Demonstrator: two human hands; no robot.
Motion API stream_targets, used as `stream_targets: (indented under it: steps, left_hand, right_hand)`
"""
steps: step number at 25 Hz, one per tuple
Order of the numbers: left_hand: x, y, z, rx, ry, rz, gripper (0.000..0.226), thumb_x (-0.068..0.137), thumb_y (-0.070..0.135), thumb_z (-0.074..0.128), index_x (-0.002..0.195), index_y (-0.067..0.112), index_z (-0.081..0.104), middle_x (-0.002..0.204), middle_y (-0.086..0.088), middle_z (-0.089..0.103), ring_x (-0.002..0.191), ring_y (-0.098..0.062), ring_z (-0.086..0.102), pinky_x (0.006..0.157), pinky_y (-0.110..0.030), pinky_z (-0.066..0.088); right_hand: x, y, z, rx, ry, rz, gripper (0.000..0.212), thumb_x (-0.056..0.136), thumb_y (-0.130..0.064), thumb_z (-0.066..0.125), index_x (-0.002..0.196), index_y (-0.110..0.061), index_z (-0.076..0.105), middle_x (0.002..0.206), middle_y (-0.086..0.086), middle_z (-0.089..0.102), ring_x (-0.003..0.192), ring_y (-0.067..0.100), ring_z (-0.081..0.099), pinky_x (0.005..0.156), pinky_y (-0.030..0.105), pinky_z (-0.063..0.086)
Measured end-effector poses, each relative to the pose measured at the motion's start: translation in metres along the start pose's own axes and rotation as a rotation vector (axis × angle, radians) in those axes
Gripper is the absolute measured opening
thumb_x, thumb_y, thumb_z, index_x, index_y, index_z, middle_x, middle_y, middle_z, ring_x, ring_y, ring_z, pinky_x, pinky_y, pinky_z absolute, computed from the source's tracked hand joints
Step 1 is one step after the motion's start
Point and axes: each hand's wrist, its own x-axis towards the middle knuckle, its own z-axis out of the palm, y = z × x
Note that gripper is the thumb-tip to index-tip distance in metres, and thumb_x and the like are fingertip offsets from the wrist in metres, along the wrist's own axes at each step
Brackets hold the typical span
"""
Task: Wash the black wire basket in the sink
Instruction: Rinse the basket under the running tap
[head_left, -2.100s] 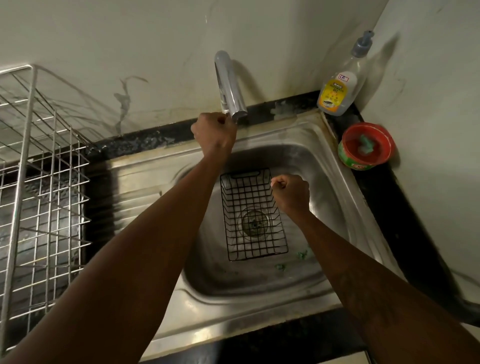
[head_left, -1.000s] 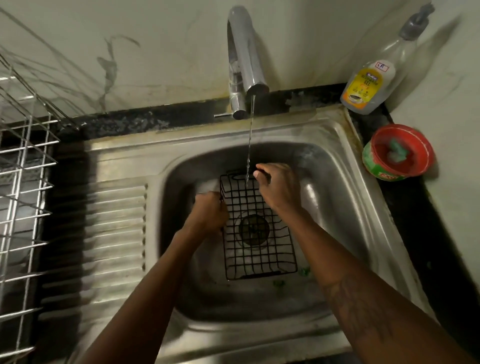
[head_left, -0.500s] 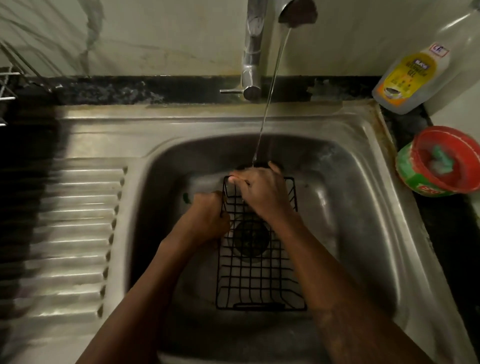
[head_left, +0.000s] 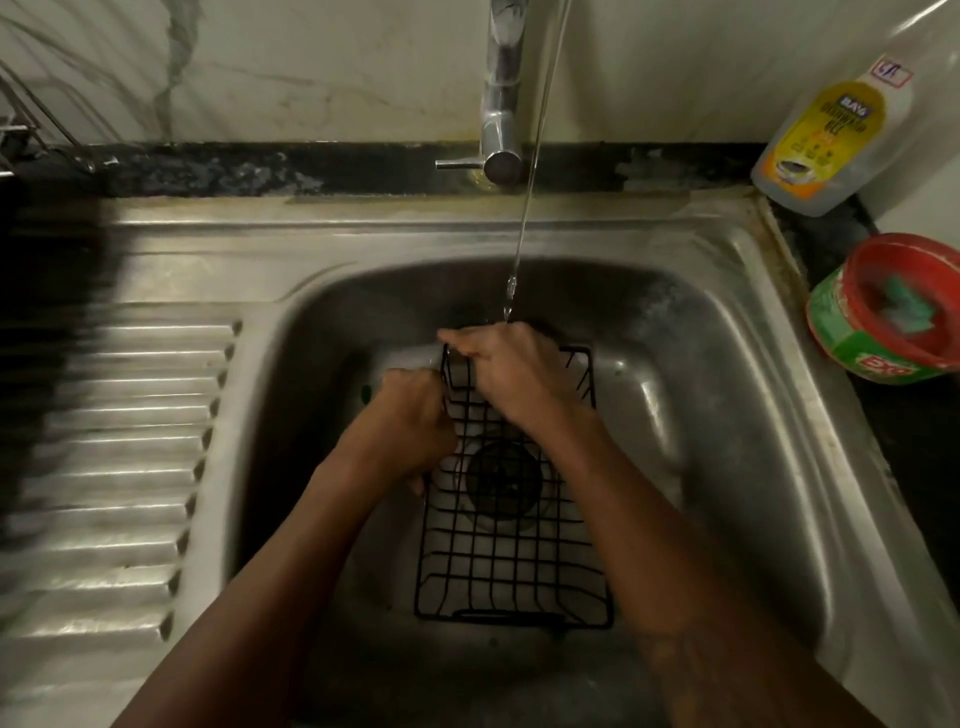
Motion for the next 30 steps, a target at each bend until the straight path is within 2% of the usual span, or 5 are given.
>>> stream_targets:
  steps: [4, 10, 19, 24, 30]
  left_hand:
    - [0.000, -0.006, 0.000, -0.193, 0.020, -0.162, 0.018, 0.095, 0.005, 0.059, 0.111, 0.012, 0.055, 0.090, -0.014, 0.065, 0.045, -0.017, 0.070, 0.043, -0.022, 0.054]
    - [0.000, -0.005, 0.006, -0.101, 0.059, -0.035, 0.008, 0.094, 0.007, 0.058, 0.088, 0.003, 0.062, 0.062, -0.009, 0.065, 0.040, -0.017, 0.063, 0.036, -0.017, 0.043]
    - [-0.005, -0.008, -0.005, -0.242, -0.053, -0.148, 0.010, 0.092, 0.005, 0.061, 0.099, 0.012, 0.057, 0.078, -0.010, 0.068, 0.046, -0.015, 0.069, 0.044, -0.019, 0.052]
    - [-0.001, -0.030, -0.005, 0.207, 0.425, -0.170, 0.042, 0.088, 0.056, 0.066, 0.088, 0.015, 0.067, 0.091, -0.011, 0.067, 0.085, -0.036, 0.068, 0.069, -0.037, 0.054]
    - [0.010, -0.010, -0.005, 0.181, 0.453, 0.059, 0.015, 0.091, 0.031, 0.067, 0.100, 0.022, 0.075, 0.090, -0.006, 0.070, 0.078, -0.030, 0.068, 0.065, -0.037, 0.056]
  right_hand:
    - [-0.028, 0.045, -0.026, 0.046, 0.065, 0.180, 0.023, 0.103, -0.029, 0.059, 0.122, -0.029, 0.071, 0.106, -0.001, 0.077, 0.079, 0.009, 0.068, 0.071, 0.032, 0.060]
    - [-0.008, -0.003, -0.006, -0.009, 0.073, -0.024, 0.025, 0.104, -0.027, 0.055, 0.119, -0.026, 0.075, 0.108, 0.006, 0.077, 0.095, 0.027, 0.072, 0.082, 0.039, 0.058]
    - [-0.035, 0.035, -0.023, -0.072, 0.109, 0.087, 0.026, 0.103, -0.020, 0.056, 0.123, -0.022, 0.072, 0.110, 0.006, 0.076, 0.097, 0.025, 0.069, 0.085, 0.043, 0.058]
    - [-0.009, -0.003, -0.013, -0.068, 0.000, -0.118, 0.047, 0.093, -0.004, 0.047, 0.130, -0.023, 0.069, 0.123, 0.007, 0.072, 0.113, 0.027, 0.064, 0.099, 0.044, 0.052]
    - [-0.023, -0.001, -0.014, -0.079, 0.148, 0.149, 0.031, 0.090, -0.052, 0.069, 0.103, -0.025, 0.079, 0.092, 0.002, 0.077, 0.086, 0.023, 0.070, 0.072, 0.032, 0.055]
